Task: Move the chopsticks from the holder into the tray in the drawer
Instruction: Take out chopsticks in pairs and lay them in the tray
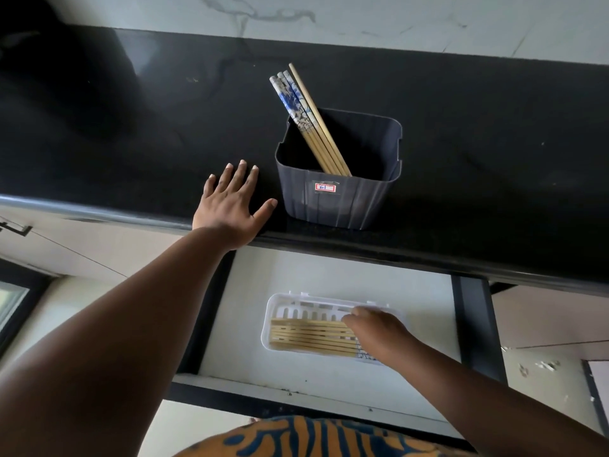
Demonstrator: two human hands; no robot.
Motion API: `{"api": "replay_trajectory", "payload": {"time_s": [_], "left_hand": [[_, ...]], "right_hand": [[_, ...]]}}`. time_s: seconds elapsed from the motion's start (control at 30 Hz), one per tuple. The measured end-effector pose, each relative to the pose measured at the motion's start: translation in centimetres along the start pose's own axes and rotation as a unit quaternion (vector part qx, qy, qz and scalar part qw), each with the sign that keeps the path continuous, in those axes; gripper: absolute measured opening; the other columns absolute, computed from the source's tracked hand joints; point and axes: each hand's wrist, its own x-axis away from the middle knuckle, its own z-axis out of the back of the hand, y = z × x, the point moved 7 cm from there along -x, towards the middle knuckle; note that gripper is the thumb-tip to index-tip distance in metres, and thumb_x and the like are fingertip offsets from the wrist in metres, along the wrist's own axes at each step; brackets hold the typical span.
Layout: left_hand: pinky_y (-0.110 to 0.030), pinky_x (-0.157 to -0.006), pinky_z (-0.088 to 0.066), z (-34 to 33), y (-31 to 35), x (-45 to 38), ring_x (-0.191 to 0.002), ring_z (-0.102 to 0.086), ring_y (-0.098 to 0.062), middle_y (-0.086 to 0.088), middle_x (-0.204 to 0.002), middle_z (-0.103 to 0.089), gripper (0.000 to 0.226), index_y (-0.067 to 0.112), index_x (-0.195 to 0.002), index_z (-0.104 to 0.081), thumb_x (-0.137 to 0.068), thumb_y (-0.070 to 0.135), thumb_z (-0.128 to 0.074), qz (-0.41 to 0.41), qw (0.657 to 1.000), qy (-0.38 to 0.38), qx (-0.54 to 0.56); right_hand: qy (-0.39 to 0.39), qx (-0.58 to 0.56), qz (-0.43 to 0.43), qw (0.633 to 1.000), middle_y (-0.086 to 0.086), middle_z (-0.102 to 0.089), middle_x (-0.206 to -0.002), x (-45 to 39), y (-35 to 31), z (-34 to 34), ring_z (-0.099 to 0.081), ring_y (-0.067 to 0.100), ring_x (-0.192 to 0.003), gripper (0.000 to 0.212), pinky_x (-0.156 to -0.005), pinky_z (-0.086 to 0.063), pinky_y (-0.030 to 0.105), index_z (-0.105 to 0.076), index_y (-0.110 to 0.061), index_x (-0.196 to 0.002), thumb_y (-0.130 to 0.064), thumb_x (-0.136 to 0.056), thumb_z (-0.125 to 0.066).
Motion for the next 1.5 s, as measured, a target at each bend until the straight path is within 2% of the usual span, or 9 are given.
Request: {"api": "replay_trajectory", "payload": {"time_s": [0.23,0.37,0.5,0.6,0.83,1.0,1.1,1.27,1.5], "left_hand": [[-0.042,-0.120,-0.001,-0.2,-0.1,0.1,-0.148,-0.001,-0.019,0.000,-0.162,-0.007,0.082,0.026,-0.153,-0.013,-0.086,0.072,-0.012,-0.001,1.000,0.005,0.002],[-0.041,-0.120,0.000,-0.2,-0.1,0.0,-0.148,0.000,-0.018,0.000,-0.162,-0.007,0.081,0.026,-0.153,-0.012,-0.086,0.072,-0.013,-0.001,1.000,0.005,0.004],[-0.041,-0.120,0.000,0.0,-0.1,0.0,-0.148,0.000,-0.018,0.000,-0.162,-0.007,0.082,0.025,-0.153,-0.012,-0.086,0.071,-0.012,0.000,1.000,0.007,0.008],[-0.041,-0.120,0.001,0.1,-0.1,-0.1,-0.148,0.001,-0.018,0.000,-0.162,-0.005,0.082,0.025,-0.153,-0.011,-0.085,0.072,-0.011,-0.003,1.000,0.004,0.008],[-0.041,-0.120,0.000,0.3,0.0,-0.3,-0.148,0.002,-0.019,0.000,-0.162,-0.003,0.087,0.024,-0.153,-0.010,-0.082,0.073,-0.009,-0.002,1.000,0.006,0.014],[-0.040,-0.119,0.002,0.0,-0.2,-0.3,-0.148,0.003,-0.017,0.001,-0.162,-0.003,0.089,0.024,-0.153,-0.010,-0.080,0.074,-0.006,0.007,1.000,0.006,0.015],[-0.039,-0.119,0.004,-0.1,-0.3,-0.3,-0.148,0.005,-0.016,0.002,-0.162,-0.002,0.088,0.025,-0.153,-0.009,-0.080,0.074,-0.006,0.009,1.000,0.009,0.023],[-0.038,-0.119,0.008,-0.2,-0.3,0.0,-0.147,0.009,-0.014,0.004,-0.162,0.001,0.088,0.027,-0.153,-0.007,-0.079,0.074,-0.005,0.014,0.999,0.020,0.032],[-0.038,-0.118,0.012,-0.1,-0.2,0.2,-0.147,0.014,-0.015,0.004,-0.161,0.006,0.085,0.027,-0.153,-0.004,-0.082,0.073,-0.008,0.008,0.998,0.028,0.049]], "right_hand": [[0.049,0.093,0.021,0.994,0.006,-0.059,-0.115,0.7,-0.4,-0.3,-0.063,0.026,-0.098,0.057,-0.075,-0.052,0.038,-0.034,-0.014,-0.140,0.000,-0.086,-0.046],[0.047,0.115,0.018,0.992,0.004,-0.063,-0.103,1.0,-0.7,0.3,-0.065,0.024,-0.089,0.035,-0.071,-0.055,0.035,-0.060,-0.011,-0.112,-0.002,-0.078,-0.057],[0.085,0.172,0.007,0.981,0.000,-0.056,-0.056,2.0,-1.4,2.5,-0.055,0.019,-0.040,0.040,-0.037,-0.042,0.021,-0.061,-0.015,-0.053,0.000,-0.022,-0.082],[0.003,0.107,-0.046,0.993,0.000,-0.053,-0.084,1.9,-0.7,2.5,-0.063,0.026,-0.077,0.026,-0.059,-0.043,0.030,-0.060,-0.012,-0.090,0.003,-0.069,-0.061],[-0.049,-0.085,0.016,0.995,-0.016,-0.065,-0.091,4.1,-5.4,15.2,-0.063,0.010,-0.084,0.019,-0.068,-0.048,0.027,-0.070,-0.033,-0.101,-0.030,-0.083,-0.065],[0.189,-0.256,0.062,0.946,-0.013,-0.074,-0.074,7.1,-7.8,32.9,-0.066,0.000,-0.054,0.006,-0.048,-0.052,0.018,-0.072,-0.034,-0.081,-0.029,-0.080,-0.069],[0.367,-0.194,0.002,0.910,-0.008,-0.071,-0.067,6.3,-7.1,38.4,-0.067,0.010,-0.061,0.011,-0.058,-0.054,0.026,-0.072,-0.024,-0.075,-0.020,-0.083,-0.065],[0.281,-0.042,-0.176,0.943,0.006,-0.066,-0.088,0.4,-6.7,35.2,-0.064,0.028,-0.081,0.030,-0.062,-0.045,0.031,-0.063,-0.016,-0.090,-0.041,-0.077,-0.074],[0.287,0.000,-0.214,0.934,0.006,-0.066,-0.102,-2.5,-7.2,33.3,-0.064,0.026,-0.092,0.022,-0.056,-0.040,0.029,-0.061,-0.014,-0.113,-0.022,-0.093,-0.057]]}}
